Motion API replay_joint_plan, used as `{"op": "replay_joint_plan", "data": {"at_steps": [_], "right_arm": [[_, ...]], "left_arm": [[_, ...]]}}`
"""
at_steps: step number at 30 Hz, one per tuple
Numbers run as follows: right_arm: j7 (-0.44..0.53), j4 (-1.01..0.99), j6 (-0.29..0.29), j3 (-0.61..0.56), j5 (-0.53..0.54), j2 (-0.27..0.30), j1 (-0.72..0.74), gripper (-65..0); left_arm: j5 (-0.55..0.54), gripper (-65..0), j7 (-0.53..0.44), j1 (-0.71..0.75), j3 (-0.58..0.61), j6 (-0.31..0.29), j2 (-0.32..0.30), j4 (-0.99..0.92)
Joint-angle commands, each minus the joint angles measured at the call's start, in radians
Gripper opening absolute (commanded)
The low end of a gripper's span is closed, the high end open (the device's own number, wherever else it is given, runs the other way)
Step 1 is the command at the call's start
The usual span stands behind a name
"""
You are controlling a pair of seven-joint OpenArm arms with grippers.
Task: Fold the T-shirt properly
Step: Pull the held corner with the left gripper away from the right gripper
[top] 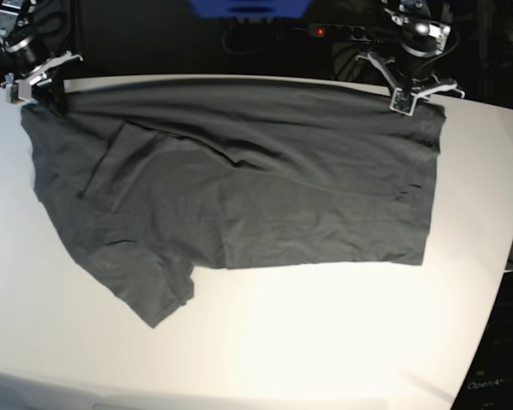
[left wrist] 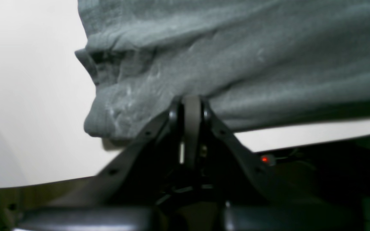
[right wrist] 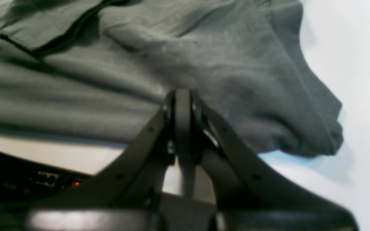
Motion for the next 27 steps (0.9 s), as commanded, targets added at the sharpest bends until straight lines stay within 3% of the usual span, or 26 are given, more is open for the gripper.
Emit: {"op": "replay_joint_plan", "data": {"at_steps": [1,10,19,27], "right_arm": [[-0.523,-0.045,-0.057,-0.006,-0.217,-0.009,-0.033,-64.6],[-0.523,-0.048,-0.057,-0.008,-0.218,-0.025,-0.021,-64.6],[-0.523,-0.048,-0.057,-0.008,-0.218,-0.025,-0.021,-64.6],[-0.523,-0.05,-0.057,-0.008,-0.218,-0.026,-0.021,-64.6]], "left_arm": [[0.036,-61.5,0.176,0.048,0.009,-0.129,0.021,-0.019],[-0.048,-61.5,0.181,0.044,-0.058,-0.129,0.023,0.069],[-0.051,-61.5,0.173,0.036,-0.092,-0.129,0.013,0.07],[-0.05,-61.5,0.181,-0.076,-0.206,-0.129,0.015,0.058]]}}
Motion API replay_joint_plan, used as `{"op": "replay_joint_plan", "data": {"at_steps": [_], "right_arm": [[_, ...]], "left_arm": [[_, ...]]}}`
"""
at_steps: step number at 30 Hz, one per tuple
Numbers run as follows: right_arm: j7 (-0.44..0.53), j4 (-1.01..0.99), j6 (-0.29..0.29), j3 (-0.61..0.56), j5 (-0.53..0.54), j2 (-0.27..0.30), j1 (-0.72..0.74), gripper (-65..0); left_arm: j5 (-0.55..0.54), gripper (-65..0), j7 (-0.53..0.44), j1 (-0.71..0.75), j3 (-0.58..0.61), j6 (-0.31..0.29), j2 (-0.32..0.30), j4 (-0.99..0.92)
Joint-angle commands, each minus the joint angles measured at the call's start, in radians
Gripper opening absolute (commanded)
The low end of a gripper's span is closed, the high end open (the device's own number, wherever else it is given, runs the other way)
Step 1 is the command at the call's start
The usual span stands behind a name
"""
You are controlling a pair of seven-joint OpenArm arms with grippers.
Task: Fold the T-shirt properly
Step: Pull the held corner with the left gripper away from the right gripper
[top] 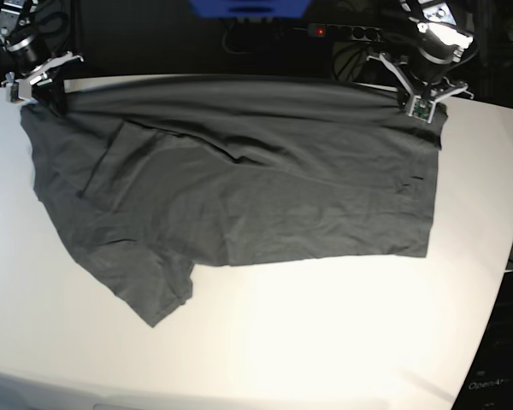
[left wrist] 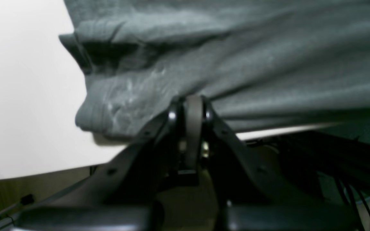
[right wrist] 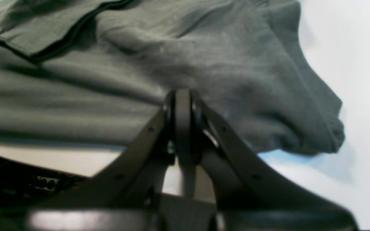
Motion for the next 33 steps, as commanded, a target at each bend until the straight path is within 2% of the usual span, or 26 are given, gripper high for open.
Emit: {"op": "replay_joint_plan", "data": {"at_steps": [1,7,15,28,33], "right_arm": [[-0.524,-0.05,-0.051,-0.013,-0.219,-0.012,-0.027,-64.6],[-0.524,-0.05,-0.051,-0.013,-0.219,-0.012,-0.027,-64.6],[-0.524,-0.05,-0.051,-0.033,-0.219,-0.012,-0.027,-64.6],[-0.524,-0.05,-0.051,-0.047,-0.219,-0.012,-0.025,-64.6],[-0.524,-0.05,-0.051,-0.047,-0.219,-0.012,-0.025,-64.6]], "left_arm": [[0.042,-61.5,0.042,0.009,-0.019,0.017,-0.004,0.007],[0.048,-61.5,0.045,-0.048,-0.086,0.017,0.005,0.022],[0.04,-61.5,0.045,-0.054,-0.135,0.017,0.005,0.024],[0.037,-61.5,0.05,-0.059,-0.166,0.017,0.017,0.131],[0.039,-61.5,0.203,-0.122,-0.174,0.017,0.01,0.142]]}}
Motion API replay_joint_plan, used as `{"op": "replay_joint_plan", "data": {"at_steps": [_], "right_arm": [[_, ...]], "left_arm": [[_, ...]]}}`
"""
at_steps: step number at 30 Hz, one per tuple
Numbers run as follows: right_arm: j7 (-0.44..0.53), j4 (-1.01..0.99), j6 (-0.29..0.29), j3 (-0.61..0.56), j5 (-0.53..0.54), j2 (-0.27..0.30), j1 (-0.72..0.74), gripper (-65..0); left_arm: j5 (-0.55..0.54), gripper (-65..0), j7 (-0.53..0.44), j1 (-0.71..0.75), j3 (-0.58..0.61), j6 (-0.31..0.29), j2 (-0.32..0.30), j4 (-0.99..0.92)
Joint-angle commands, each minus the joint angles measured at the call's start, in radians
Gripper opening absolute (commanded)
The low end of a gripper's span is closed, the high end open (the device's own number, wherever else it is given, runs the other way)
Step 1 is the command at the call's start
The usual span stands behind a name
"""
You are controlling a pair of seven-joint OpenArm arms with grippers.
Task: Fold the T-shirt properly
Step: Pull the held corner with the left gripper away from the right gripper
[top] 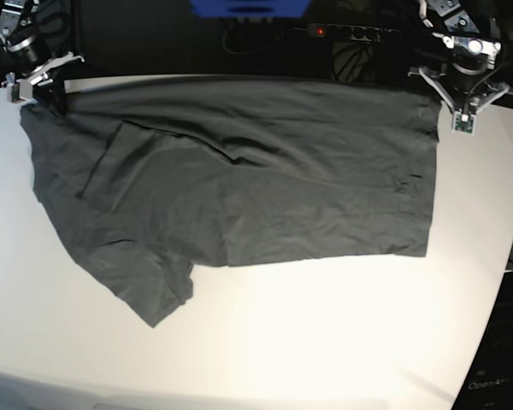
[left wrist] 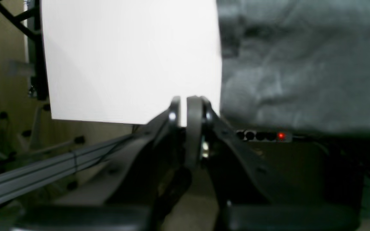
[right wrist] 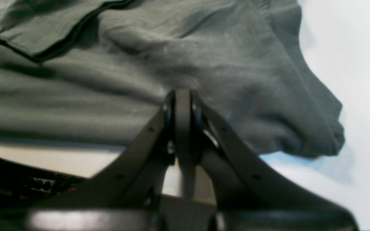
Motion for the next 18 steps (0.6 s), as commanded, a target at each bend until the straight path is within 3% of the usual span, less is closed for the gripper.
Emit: {"op": "replay_joint_plan", "data": {"at_steps": [1,6,10,18], "right_arm": [[-0.543,-0.048,-0.034,-0.025,-0.218,-0.015,-0.025,-64.6],[-0.543,-0.048,-0.034,-0.026,-0.218,-0.015,-0.025,-64.6],[-0.545,-0.048,-0.034,-0.026,-0.22,-0.014,-0.011,-64.6],[-0.549,-0.039,-0.034,-0.023,-0.22,-0.008,-0.011,-64.7]], "left_arm": [[-0.004,-61.5,0.007,-0.022,-0.024,0.011,-0.007,0.036],[0.01,-61.4,0.119,-0.151,-0.109,0.011,-0.009,0.054],[0.067,-61.4,0.181,-0.211,-0.109,0.011,-0.035,0.051],[0.099,-61.4,0.182,-0.237,-0.11,0.011,-0.027,0.051]]}}
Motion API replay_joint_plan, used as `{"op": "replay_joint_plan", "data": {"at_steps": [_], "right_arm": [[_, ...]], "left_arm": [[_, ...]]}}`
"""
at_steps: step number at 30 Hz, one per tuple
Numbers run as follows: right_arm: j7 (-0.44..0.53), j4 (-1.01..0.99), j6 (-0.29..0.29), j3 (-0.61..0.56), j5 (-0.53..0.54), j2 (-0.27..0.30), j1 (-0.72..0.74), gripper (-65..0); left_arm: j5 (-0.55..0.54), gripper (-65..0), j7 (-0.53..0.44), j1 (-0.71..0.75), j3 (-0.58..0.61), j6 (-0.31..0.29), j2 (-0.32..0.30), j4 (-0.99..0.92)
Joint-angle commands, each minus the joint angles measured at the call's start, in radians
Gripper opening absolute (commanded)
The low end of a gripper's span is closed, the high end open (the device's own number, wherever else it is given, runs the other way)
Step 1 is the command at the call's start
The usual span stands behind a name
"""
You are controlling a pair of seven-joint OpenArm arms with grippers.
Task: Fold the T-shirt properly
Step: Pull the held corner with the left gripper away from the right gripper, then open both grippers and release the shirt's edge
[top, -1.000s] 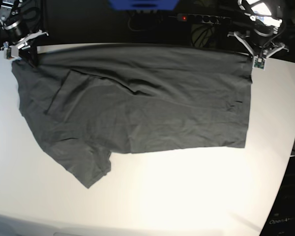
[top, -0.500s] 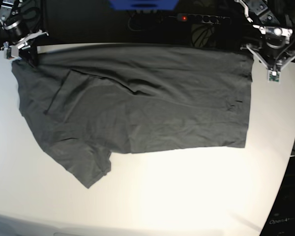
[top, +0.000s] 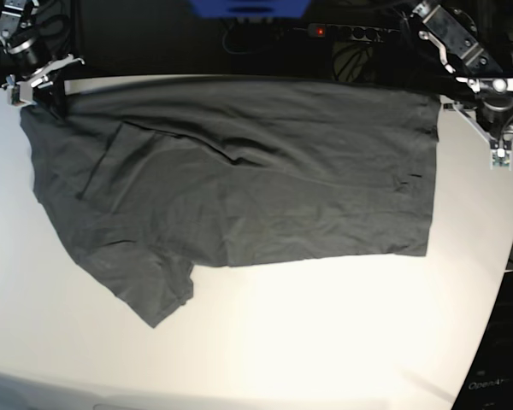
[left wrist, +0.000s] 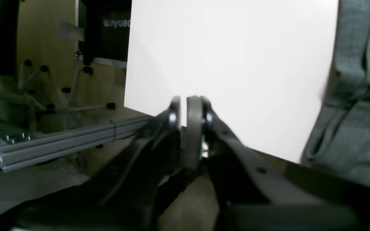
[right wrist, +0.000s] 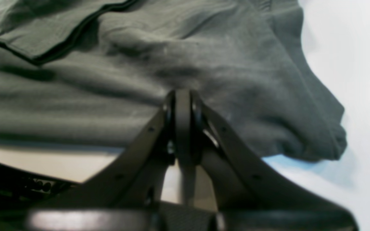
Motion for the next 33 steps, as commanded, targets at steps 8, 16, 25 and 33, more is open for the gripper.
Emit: {"op": "replay_joint_plan", "data": {"at_steps": [8,16,25,33], "right_arm": [[-0.547,0.094,-0.035,-0.018,-0.219,-0.034,-0.054,-64.9],[-0.571,0.22,-0.035,0.057,-0.243,-0.083,-0.079,-64.9],[-0.577,0.355,-0.035,0.088,-0.246,-0.124,-0.11,-64.9],[-0.606,0.385,-0.035,0.1,-0.248,-0.13,-0.1,-64.9]], "left_arm": [[-0.005,-61.4,-0.016,-0.005,0.002,0.009,-0.009,0.01],[-0.006,-61.4,-0.016,-0.005,0.002,0.009,-0.009,0.008],[-0.008,-61.4,-0.016,-0.007,0.004,0.009,-0.009,0.008],[-0.008,-61.4,-0.017,-0.004,0.025,0.009,-0.009,0.008]]}}
